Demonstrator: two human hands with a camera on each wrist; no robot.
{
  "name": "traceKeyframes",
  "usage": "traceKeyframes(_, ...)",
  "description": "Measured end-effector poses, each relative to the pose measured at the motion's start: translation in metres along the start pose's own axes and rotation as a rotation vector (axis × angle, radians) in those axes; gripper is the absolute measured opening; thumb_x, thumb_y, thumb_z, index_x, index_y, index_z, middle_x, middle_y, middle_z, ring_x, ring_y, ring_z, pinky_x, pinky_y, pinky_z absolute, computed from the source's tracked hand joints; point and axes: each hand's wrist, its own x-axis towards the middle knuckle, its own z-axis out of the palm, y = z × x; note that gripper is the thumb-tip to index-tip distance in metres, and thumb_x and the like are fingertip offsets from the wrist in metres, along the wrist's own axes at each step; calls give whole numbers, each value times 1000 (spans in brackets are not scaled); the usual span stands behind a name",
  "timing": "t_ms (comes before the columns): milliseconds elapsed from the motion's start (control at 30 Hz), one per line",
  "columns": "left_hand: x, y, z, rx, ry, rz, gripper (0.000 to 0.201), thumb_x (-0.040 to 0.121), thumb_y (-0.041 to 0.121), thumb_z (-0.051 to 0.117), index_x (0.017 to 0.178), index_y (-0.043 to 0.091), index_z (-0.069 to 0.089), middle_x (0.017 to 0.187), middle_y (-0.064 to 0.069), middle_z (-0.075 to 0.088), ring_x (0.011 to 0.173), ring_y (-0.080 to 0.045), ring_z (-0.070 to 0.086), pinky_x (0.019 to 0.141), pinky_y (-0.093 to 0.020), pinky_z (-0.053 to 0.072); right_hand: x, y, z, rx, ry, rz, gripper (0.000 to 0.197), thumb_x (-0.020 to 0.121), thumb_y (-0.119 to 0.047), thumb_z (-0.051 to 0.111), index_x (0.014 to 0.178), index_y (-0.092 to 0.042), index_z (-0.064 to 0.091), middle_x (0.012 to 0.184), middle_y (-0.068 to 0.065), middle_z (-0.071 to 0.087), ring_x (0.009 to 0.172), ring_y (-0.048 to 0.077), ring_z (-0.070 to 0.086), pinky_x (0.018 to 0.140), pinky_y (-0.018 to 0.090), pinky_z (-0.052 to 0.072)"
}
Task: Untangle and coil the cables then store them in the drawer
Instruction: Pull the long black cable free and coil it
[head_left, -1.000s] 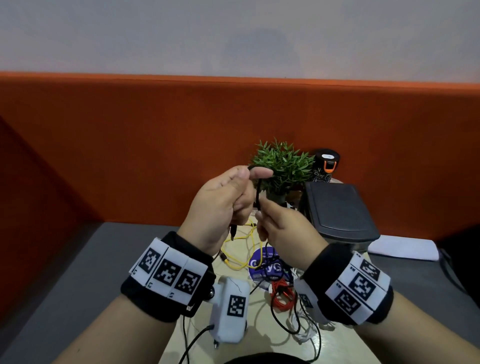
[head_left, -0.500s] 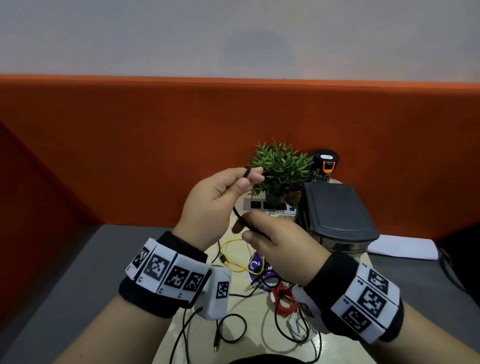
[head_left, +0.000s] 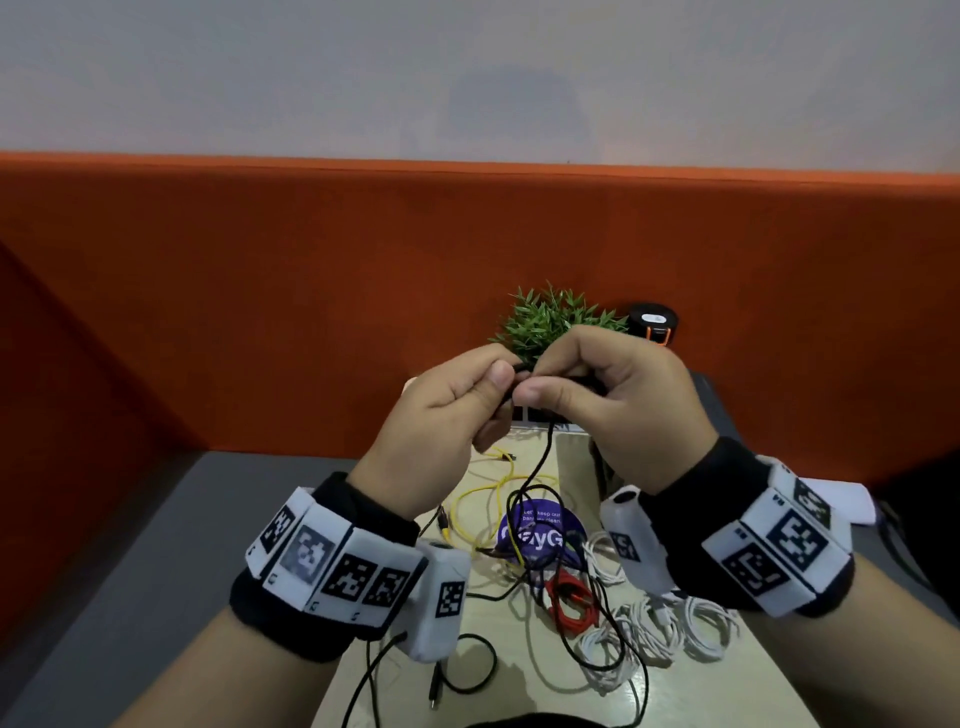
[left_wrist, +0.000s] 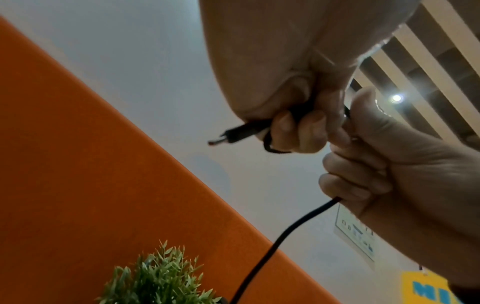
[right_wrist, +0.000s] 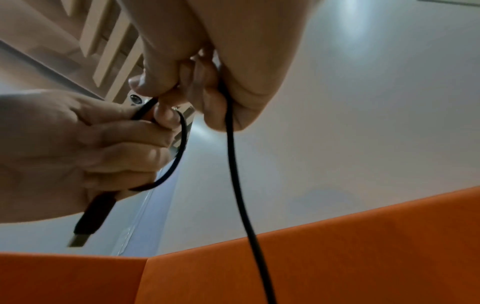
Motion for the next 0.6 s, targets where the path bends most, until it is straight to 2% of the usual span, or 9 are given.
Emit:
traceKeyframes(100,2,3,-2,-128,-48,-32,38,98,21,32,82,-5,55,53,0,32,49,-10,29,48,-17,30,9,-1,2,142,43,6,26,72,-24,79,73,-14,56,60,9,64,55,36,59,49,48,49)
traceKeyframes(167,3,7,-2,-228,-56,-47,37,97,21,31,86,-1,58,52,4,28,48,-10,28,47,-16,29,16,2,4,229,79,28,26,77,-12,74,75,-11,49,56,3,59,51,25,59,50,37,47)
traceKeyframes(233,3,11,-5,-325,-14,-59,32,95,21,35,87,2,61,51,6,27,46,-10,26,45,-15,28,23,5,9,253,87,35,15,84,-14,68,81,-19,54,64,-3,58,58,14,55,55,27,45)
traceKeyframes(300,4,12,-8,-416,13,-87,33,94,22,37,89,3,64,51,6,26,44,-10,26,44,-16,26,25,8,15,310,83,79,5,90,-20,60,88,-24,62,71,-7,57,59,12,50,56,22,42)
traceKeyframes(333,4,12,-9,-467,11,-106,34,93,22,38,90,3,66,51,6,27,43,-10,26,43,-16,26,24,10,19,353,69,104,9,93,-22,56,91,-21,64,72,-4,59,58,14,49,53,21,42)
traceKeyframes(367,3,12,-10,-526,10,-124,35,93,22,39,91,4,68,50,6,27,42,-9,26,43,-17,26,22,14,24,392,51,124,18,95,-25,50,95,-18,66,74,4,61,58,18,49,51,22,42)
traceKeyframes(433,2,13,-12,-653,15,-144,36,95,22,40,93,5,71,48,8,30,39,-8,28,42,-17,29,17,21,35,483,25,161,28,98,-29,42,108,-18,66,82,29,56,64,28,50,53,34,45)
traceKeyframes(467,2,15,-12,-710,25,-148,37,95,22,38,95,4,70,47,8,32,38,-7,29,41,-16,32,14,26,41,545,20,198,29,99,-29,40,113,-19,63,81,33,52,64,30,50,54,39,45)
traceKeyframes(600,4,23,-15,-738,55,-164,36,92,20,35,102,-2,62,46,2,32,33,-7,31,38,-16,38,-4,46,59,699,-23,382,35,98,-34,39,124,-20,57,65,13,51,53,23,47,59,34,49)
